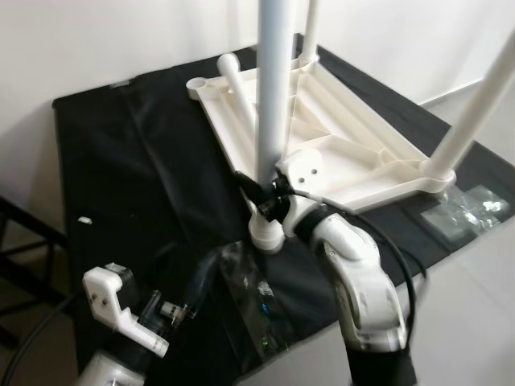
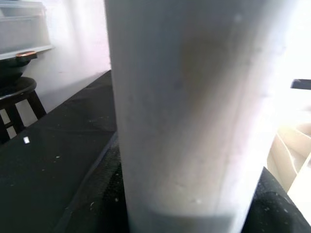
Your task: Building children table
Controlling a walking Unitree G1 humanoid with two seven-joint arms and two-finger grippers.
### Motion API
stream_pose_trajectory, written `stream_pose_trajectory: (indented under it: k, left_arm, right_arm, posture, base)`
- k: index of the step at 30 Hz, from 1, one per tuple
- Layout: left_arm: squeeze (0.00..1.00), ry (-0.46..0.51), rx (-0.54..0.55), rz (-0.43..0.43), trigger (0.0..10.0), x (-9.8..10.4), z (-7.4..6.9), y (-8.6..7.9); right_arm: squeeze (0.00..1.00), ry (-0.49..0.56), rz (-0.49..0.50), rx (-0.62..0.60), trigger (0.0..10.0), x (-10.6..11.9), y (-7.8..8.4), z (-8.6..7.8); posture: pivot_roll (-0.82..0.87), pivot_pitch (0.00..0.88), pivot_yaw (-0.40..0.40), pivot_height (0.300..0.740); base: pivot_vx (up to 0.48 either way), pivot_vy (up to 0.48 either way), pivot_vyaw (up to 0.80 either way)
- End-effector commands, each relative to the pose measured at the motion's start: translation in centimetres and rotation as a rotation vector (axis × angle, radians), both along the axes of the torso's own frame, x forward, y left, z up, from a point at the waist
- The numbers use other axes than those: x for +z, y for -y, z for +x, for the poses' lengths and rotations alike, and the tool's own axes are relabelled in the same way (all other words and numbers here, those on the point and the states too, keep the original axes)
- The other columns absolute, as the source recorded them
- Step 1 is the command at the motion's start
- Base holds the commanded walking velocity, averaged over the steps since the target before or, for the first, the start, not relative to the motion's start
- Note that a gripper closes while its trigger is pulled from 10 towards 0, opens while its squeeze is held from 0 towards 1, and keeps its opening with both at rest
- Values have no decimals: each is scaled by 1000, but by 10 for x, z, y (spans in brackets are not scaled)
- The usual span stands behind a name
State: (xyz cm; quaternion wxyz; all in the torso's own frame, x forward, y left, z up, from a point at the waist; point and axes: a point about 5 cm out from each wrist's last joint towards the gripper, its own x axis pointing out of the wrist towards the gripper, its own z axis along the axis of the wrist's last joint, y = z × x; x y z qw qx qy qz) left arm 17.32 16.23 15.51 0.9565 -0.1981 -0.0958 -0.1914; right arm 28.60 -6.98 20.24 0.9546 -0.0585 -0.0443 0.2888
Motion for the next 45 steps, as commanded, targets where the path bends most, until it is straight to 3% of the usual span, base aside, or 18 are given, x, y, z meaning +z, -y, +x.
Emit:
stream_pose_trajectory:
  k: [1, 7, 8, 12, 13, 16, 18, 20, 21, 22, 23, 24, 27, 34, 35, 36, 37, 45]
  left_arm:
    - [0, -11, -9, 4, 10000, -2, 1, -1]
    - [0, -15, -15, 3, 10000, -5, 5, -2]
    - [0, -13, -6, 3, 10000, -5, 6, -2]
    - [0, -10, 7, 2, 10000, -5, 6, -3]
    - [0, -11, 6, 2, 10000, -5, 6, -3]
    - [0, -11, 3, 1, 10000, -6, 6, -2]
    - [0, -13, -3, -1, 10000, -6, 6, -1]
    - [0, -15, -7, -2, 10000, -6, 5, 0]
    - [0, -15, -7, -2, 10000, -6, 5, 0]
    - [0, -15, -7, -3, 10000, -6, 4, 0]
    - [0, -15, -7, -3, 10000, -6, 4, 0]
    - [0, -16, -7, -3, 10000, -6, 3, 1]
    - [0, -18, -7, -5, 10000, -6, 1, 2]
    - [0, -18, -9, -9, 10000, -5, -1, 5]
    - [0, -18, -10, -9, 10000, -5, -2, 5]
    - [0, -18, -10, -9, 10000, -5, -2, 5]
    - [0, -18, -10, -11, 10000, -5, -3, 6]
    - [0, -19, -14, -16, 10000, -5, -3, 7]
  right_arm:
    - [0, -284, -98, -27, 0, -58, 4, -4]
    - [0, -286, -91, -55, 0, -53, -3, -2]
    - [0, -278, -72, -44, 10000, -46, -5, 1]
    - [0, -266, -47, -20, 10000, -36, -8, 4]
    - [1000, -215, -36, 91, 10000, -24, -10, 10]
    - [1000, -148, -26, 229, 10000, -7, -12, 16]
    - [1000, -64, -56, 512, 10000, 13, -10, 17]
    - [1000, 56, -195, 692, 10000, 27, -2, 19]
    - [1000, 56, -195, 692, 10000, 27, -2, 19]
    - [243, 54, -210, 727, 10000, 33, 1, 24]
    - [243, 54, -210, 727, 10000, 33, 1, 24]
    - [0, 61, -250, 784, 10000, 39, 4, 27]
    - [0, 54, -333, 899, 10000, 50, 9, 36]
    - [0, 50, -307, 965, 10000, 61, 16, 52]
    - [0, 51, -305, 969, 4824, 62, 17, 56]
    - [0, 51, -305, 969, 4824, 62, 17, 56]
    - [0, 46, -281, 967, 0, 63, 17, 59]
    - [0, -12, -235, 1008, 0, 57, 27, 64]
  posture:
    - [0, 205, 14, 740]
    - [4, 192, 9, 740]
    - [9, 184, 6, 740]
    - [12, 179, 4, 740]
    - [16, 177, 5, 740]
    - [16, 177, 5, 740]
    - [18, 176, 9, 740]
    - [24, 176, 9, 740]
    - [24, 176, 9, 740]
    - [32, 177, 7, 740]
    - [32, 177, 7, 740]
    - [38, 177, 9, 740]
    - [45, 180, 7, 740]
    - [58, 183, 3, 740]
    - [61, 185, 3, 740]
    - [61, 185, 3, 740]
    - [60, 186, 2, 740]
    - [61, 189, 3, 740]
  base:
    - [0, 0, 0]
    - [0, 0, 0]
    - [0, 0, 0]
    - [0, 0, 0]
    - [0, 0, 0]
    - [0, 0, 0]
    - [0, 0, 0]
    - [0, 0, 0]
    - [0, 0, 0]
    - [0, 0, 0]
    - [0, 0, 0]
    - [0, 0, 0]
    - [0, 0, 0]
    - [0, 0, 0]
    - [0, 0, 0]
    - [0, 0, 0]
    - [0, 0, 0]
    - [0, 0, 0]
